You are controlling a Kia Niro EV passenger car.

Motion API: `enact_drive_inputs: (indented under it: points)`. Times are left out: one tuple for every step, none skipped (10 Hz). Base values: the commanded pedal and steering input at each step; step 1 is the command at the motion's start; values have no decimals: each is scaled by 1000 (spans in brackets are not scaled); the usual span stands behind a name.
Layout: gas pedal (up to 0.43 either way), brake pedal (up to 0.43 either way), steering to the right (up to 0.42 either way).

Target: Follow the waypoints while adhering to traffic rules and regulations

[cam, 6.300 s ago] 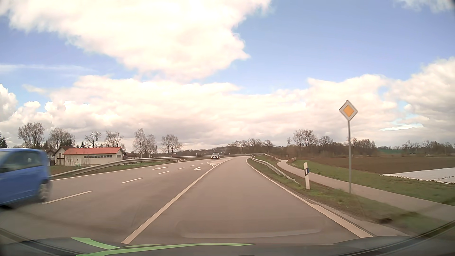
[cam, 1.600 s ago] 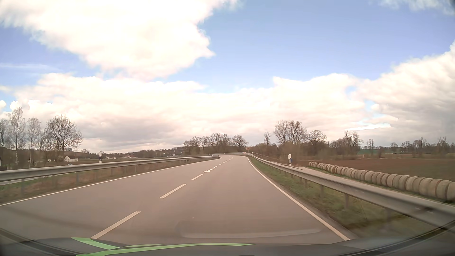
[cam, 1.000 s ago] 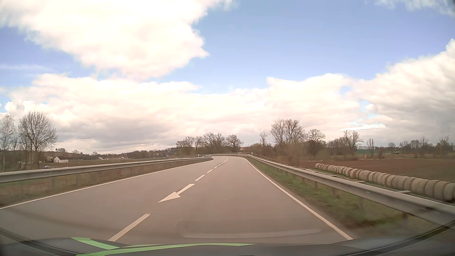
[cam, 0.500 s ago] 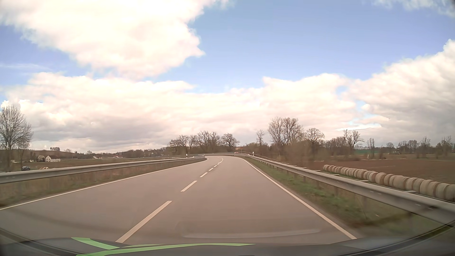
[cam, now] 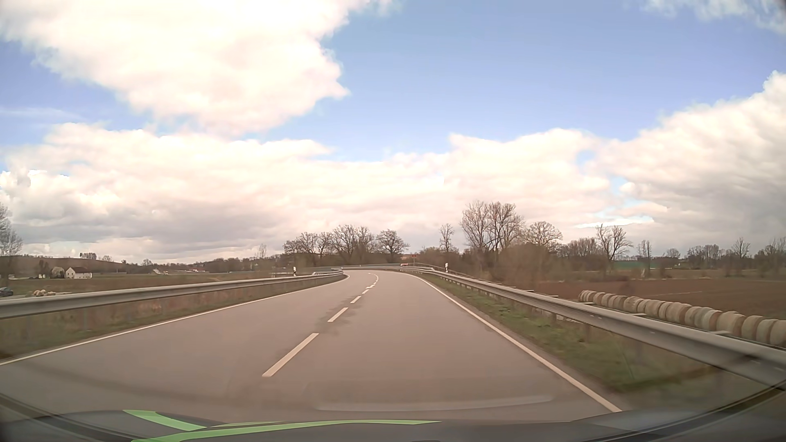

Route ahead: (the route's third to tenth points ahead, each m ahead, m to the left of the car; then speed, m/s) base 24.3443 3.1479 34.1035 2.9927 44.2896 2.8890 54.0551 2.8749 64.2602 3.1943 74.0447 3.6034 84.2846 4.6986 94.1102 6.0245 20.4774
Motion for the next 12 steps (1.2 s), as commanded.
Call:
enact_drive_inputs:
  points:
    - [220,0,0]
    - [220,0,0]
    - [209,0,0]
    - [197,0,0]
    - [189,0,0]
    - [177,0,0]
    - [169,0,0]
    - [169,0,0]
    - [157,0,0]
    - [157,0,0]
    - [157,0,0]
    - [157,0,0]
